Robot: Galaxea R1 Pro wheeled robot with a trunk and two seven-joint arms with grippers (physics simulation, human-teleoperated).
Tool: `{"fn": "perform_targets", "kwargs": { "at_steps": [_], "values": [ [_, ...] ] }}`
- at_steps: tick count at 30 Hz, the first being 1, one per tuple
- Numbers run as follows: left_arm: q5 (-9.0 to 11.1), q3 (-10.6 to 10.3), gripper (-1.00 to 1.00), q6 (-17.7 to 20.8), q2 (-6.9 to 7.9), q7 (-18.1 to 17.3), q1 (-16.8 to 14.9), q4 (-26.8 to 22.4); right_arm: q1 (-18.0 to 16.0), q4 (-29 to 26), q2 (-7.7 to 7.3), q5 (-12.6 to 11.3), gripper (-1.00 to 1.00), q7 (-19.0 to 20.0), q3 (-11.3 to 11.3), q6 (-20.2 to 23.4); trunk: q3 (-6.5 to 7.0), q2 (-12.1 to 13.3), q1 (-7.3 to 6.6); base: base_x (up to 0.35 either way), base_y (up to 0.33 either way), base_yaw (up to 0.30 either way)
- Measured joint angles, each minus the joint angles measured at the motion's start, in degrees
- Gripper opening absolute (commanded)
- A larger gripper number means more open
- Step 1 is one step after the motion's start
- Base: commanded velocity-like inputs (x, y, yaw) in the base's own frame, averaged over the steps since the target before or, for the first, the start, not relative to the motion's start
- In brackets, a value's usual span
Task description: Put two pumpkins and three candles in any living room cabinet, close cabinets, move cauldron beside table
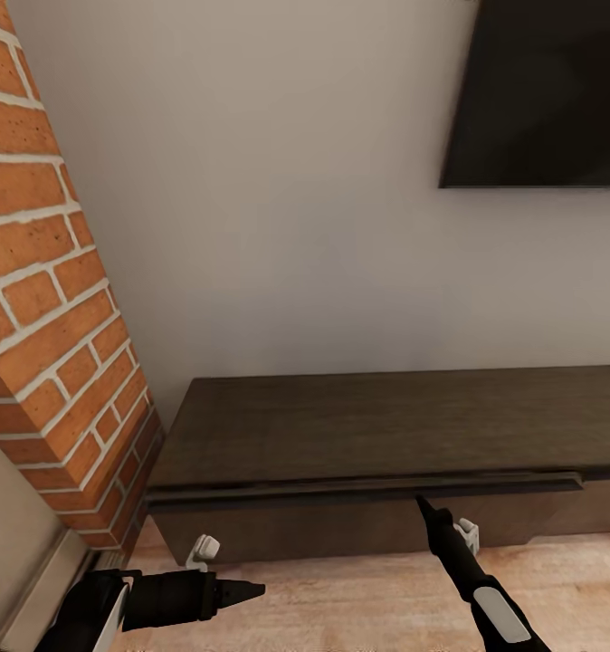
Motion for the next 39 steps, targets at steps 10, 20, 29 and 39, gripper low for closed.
{"fn": "perform_targets", "kwargs": {
  "at_steps": [10,20,29,39],
  "values": [
    [0.00,0.00,1.00,0.00,0.00,-0.02,0.00,-0.01,-0.01,0.15,-0.09,-0.20,-1.00,0.20,-0.11,0.07,0.00,0.00,0.01,-0.116,0.000,0.000],
    [0.03,0.01,1.00,0.00,0.00,-0.02,0.01,-0.01,-0.01,0.03,-0.23,0.08,-1.00,0.05,-0.15,0.12,0.00,0.00,0.00,-0.099,0.000,0.000],
    [0.04,0.01,1.00,-0.49,0.00,-0.02,-0.01,-0.01,0.00,0.02,-0.24,-0.06,-1.00,0.00,-0.10,0.15,0.00,0.00,0.00,-0.019,0.000,0.000],
    [-0.04,0.01,1.00,-0.86,0.00,-0.02,0.01,-0.01,0.00,-0.01,-0.24,-0.17,-1.00,-0.09,-0.17,0.15,0.00,0.00,0.00,-0.071,0.001,0.000]
  ]
}}
